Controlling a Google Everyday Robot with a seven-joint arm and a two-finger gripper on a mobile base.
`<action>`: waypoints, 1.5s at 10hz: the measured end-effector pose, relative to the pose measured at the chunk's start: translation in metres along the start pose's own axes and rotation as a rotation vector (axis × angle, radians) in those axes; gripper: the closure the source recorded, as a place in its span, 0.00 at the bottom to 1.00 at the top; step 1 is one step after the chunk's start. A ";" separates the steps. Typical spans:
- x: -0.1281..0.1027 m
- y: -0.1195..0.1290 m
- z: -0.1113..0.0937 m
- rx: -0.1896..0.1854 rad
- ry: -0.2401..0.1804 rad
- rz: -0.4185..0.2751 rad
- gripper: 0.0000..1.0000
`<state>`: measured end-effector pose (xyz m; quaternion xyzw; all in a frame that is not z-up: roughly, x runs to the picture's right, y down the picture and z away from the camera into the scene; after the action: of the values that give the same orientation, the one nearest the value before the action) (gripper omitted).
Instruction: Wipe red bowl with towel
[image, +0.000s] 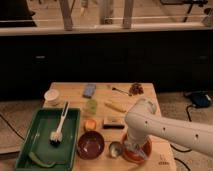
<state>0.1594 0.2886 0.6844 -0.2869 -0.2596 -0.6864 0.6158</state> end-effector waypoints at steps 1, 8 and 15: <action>-0.008 0.005 0.006 -0.001 -0.011 -0.002 1.00; 0.020 0.060 0.007 -0.027 0.000 0.099 1.00; 0.039 -0.014 -0.016 -0.028 0.040 -0.027 1.00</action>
<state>0.1415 0.2515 0.7008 -0.2779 -0.2414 -0.7039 0.6075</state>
